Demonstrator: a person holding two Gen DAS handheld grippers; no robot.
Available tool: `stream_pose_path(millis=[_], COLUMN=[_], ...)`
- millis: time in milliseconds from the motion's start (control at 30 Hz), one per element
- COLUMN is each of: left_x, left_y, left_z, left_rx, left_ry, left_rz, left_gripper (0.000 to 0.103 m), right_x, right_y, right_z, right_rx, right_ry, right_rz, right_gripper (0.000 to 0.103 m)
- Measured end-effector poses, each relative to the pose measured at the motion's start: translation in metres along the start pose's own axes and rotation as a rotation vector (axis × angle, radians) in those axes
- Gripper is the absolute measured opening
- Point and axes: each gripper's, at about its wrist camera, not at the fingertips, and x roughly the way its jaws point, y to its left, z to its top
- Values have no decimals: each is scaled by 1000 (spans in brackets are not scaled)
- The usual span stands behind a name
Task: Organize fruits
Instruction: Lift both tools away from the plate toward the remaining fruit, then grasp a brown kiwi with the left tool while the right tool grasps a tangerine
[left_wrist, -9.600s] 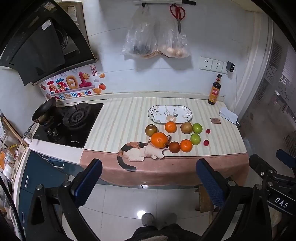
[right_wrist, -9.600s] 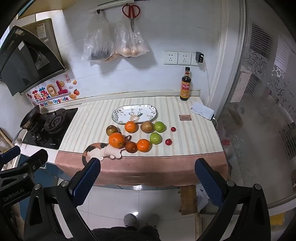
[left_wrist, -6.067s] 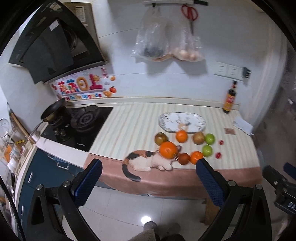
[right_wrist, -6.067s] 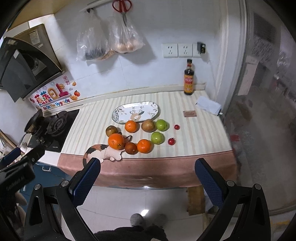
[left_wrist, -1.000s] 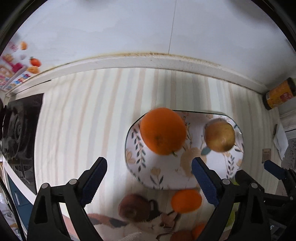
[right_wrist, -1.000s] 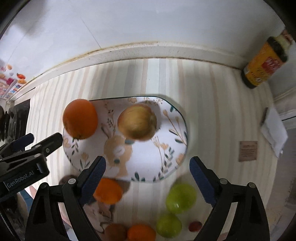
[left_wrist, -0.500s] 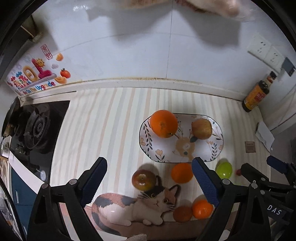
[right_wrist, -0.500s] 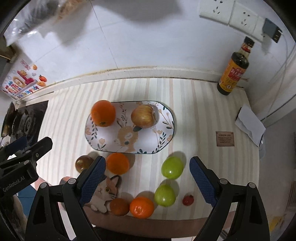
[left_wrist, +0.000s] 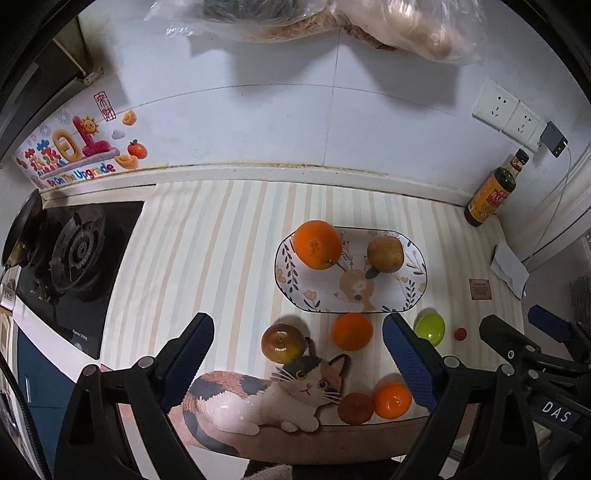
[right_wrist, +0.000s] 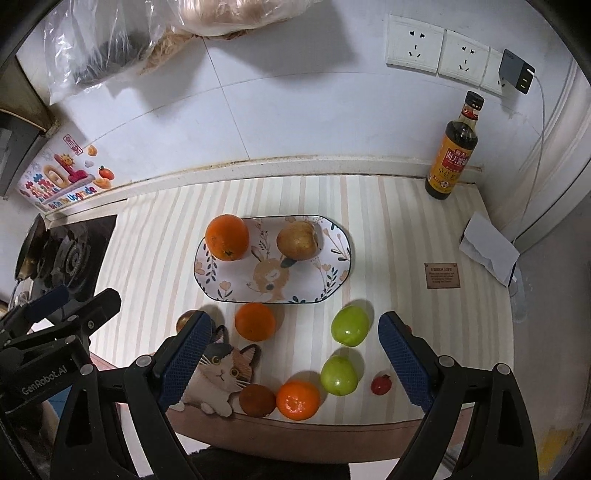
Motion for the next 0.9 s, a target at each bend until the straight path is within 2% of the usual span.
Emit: stream_pose_path(millis=[100, 167, 233, 467, 567, 667, 767, 833, 900], left_x=[8, 17, 30, 104, 132, 154, 176, 193, 214], left_y=[5, 8, 16, 37, 39, 39, 37, 33, 29], left_z=[-1, -3, -6, -27, -35, -36, -36, -37, -42], left_rx=[3, 3, -9, -23, -11, -11, -16, -2, 2], left_ry=[7, 30, 50, 219, 273, 312, 352, 386, 440], left_rz=[3, 8, 22, 77, 90, 99, 77, 62, 47], left_gripper=[94, 102, 102, 102, 102, 102, 102, 102, 102], right_x=[8, 20, 40, 126, 157, 174, 190, 203, 217], right_y=[1, 1, 0, -16, -28, -26, -15, -5, 4], right_z=[0, -2, -5, -39, -55, -54, -45, -39, -35], right_rx=[11, 23, 33, 103, 175, 211, 210, 207, 202], right_ry=[18, 48, 97, 321, 389, 385, 361, 371, 385], right_rz=[17, 39, 62, 86, 137, 188, 219, 238, 242], right_gripper=[99, 99, 99, 99, 99, 98, 95, 86, 83])
